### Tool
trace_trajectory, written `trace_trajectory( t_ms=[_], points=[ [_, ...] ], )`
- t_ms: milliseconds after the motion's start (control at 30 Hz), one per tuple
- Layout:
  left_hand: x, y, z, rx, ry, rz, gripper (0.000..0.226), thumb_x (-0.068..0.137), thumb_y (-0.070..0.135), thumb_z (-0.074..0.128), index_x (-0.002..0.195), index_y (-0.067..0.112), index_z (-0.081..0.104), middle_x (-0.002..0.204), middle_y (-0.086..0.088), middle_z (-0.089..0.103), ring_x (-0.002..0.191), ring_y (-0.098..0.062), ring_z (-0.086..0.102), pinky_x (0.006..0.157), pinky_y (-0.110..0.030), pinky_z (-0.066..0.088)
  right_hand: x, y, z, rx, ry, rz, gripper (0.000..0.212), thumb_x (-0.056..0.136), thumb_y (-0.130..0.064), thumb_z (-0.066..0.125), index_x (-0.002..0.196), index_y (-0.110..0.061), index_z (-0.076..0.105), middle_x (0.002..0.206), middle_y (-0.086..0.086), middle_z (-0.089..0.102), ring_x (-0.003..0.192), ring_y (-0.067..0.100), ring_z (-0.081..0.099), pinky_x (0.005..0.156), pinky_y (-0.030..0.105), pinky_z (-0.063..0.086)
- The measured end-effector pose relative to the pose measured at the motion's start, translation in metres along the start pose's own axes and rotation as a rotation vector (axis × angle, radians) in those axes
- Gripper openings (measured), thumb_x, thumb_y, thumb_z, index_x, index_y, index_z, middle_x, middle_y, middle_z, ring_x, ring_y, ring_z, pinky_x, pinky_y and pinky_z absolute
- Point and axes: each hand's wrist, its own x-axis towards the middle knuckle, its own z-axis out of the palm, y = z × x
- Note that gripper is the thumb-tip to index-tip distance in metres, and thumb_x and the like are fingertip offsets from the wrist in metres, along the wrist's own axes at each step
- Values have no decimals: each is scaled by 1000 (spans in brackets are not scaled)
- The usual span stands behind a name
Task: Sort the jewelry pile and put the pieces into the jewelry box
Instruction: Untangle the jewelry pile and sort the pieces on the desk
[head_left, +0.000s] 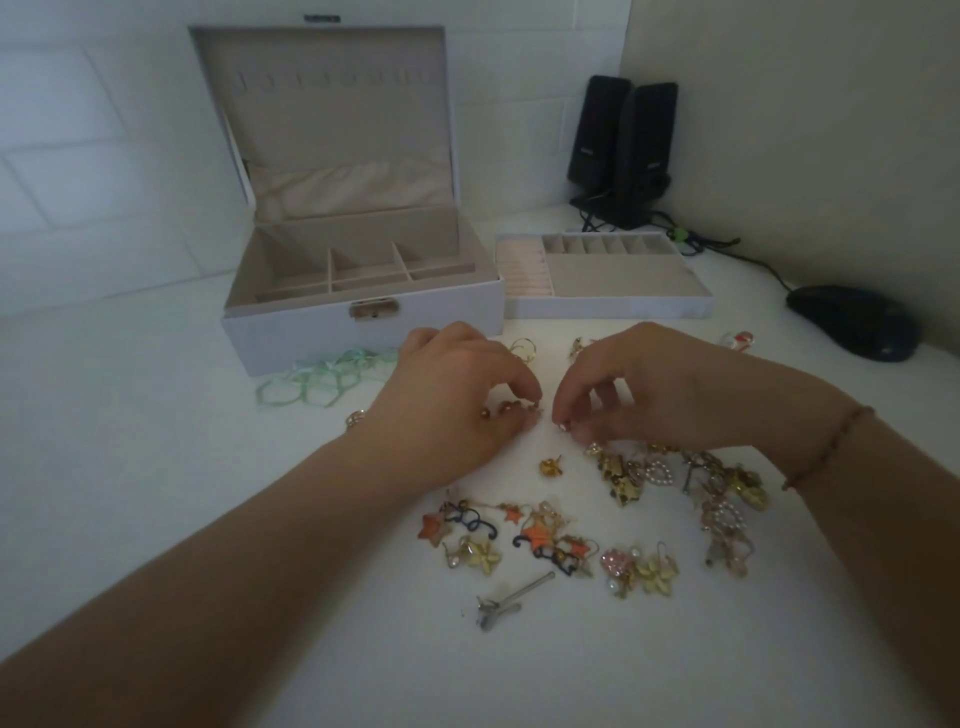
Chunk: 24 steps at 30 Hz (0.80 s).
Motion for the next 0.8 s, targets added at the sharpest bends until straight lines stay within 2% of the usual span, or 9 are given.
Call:
trace_trajectory(
  t_ms=[233, 400, 567, 667, 800],
  points=[
    [0, 0, 2, -27, -11, 36, 15, 83, 31, 73, 97, 35, 75, 97, 19, 72, 102, -14, 55, 90, -34, 31, 3, 6, 1, -49, 42, 35, 4, 82, -28, 71, 83, -32, 68, 80, -17, 66, 78, 0, 58, 71, 17, 47],
    [0, 0, 4, -64, -5, -9, 24, 83, 28, 74, 105, 34, 68, 84, 26, 63, 99, -8, 54, 90, -27, 25, 3, 7, 1, 7, 114, 63, 13, 85, -19, 68, 85, -32, 67, 79, -18, 65, 79, -8, 58, 66, 2, 41],
    [1, 2, 5, -75, -25, -25, 18, 84, 28, 73, 101, 34, 70, 87, 22, 66, 98, -10, 55, 90, -30, 28, 3, 2, 5, 80, 156, 84, 7, 88, -23, 64, 90, -28, 59, 73, -9, 68, 69, -3, 61, 62, 14, 48],
    [1, 2, 6, -90, -34, -46, 13, 86, 28, 69, 97, 35, 73, 91, 19, 71, 100, -13, 55, 92, -33, 32, 4, 2, 4, 50, 146, 69, 8, 87, -21, 66, 82, -27, 64, 71, -10, 68, 68, -3, 62, 63, 10, 47],
    [0, 2, 6, -54, -44, -28, 14, 85, 28, 69, 95, 34, 76, 100, 15, 72, 103, -19, 55, 91, -40, 36, 4, 3, 5, 49, 117, 60, 13, 84, -17, 69, 84, -30, 68, 77, -14, 67, 75, -6, 60, 65, 4, 43]
  ],
)
